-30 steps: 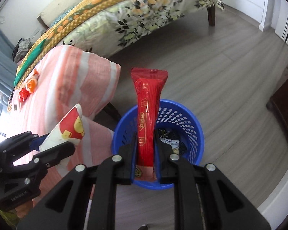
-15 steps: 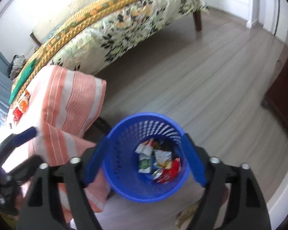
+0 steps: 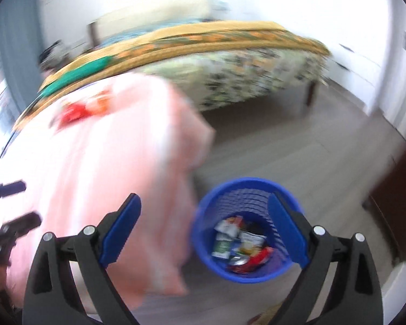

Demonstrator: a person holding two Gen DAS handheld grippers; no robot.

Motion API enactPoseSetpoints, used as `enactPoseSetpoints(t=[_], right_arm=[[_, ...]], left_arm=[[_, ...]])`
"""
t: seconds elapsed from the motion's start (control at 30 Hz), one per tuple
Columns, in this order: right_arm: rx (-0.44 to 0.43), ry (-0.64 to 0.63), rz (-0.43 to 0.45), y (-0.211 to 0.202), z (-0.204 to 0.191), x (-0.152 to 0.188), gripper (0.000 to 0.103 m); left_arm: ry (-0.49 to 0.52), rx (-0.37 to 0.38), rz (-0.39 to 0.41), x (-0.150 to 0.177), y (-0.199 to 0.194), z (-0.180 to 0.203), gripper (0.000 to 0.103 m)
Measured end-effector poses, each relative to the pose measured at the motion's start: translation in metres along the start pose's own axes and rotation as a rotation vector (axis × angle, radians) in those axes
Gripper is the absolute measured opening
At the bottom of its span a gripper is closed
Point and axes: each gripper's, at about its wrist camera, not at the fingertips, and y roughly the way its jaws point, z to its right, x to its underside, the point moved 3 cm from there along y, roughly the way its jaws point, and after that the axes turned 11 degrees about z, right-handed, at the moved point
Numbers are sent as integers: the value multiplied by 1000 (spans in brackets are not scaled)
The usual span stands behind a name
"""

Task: Collect trash
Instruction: 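Return the left tool to the table and reach the clear cartoon-print plastic box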

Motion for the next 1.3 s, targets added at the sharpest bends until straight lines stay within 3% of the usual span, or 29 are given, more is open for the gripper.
enactPoseSetpoints(t=[0.13,0.3,0.5,0.8,0.93,1.1,1.13,1.17,1.2,1.3], right_arm=[[-133,-119,-19,5,-89,-2,92],[-225,-242,-74,31,-167,-2,92],[-248,-331,-112,61,-212,7,92],[-281,-301,-137,71,-222,13,93],[-280,-301,-135,71,-222,13,93],[-279,-301,-133,70,-221,14,93],[-278,-301,-131,69,-221,15,93],[-278,-300,-131,69,-221,15,93],[-278,-298,-130,69,-220,15,93],[-273,-291,-129,69,-219,14,93]], left_arm=[[-82,-91,-6,15,-20,-61,97],[-171,-173,1,15,-32,-123,97],[-237,-189,20,-20,-23,-172,97],[-416,-101,34,-114,63,-201,97],[-520,-121,-15,-123,101,-209,97],[-545,-146,-96,-119,125,-204,97],[-549,-150,-91,-118,125,-204,94],[-555,-150,-88,-118,125,-205,80],[-559,-147,-96,-116,126,-206,72],[-547,-131,-85,-113,122,-209,64]])
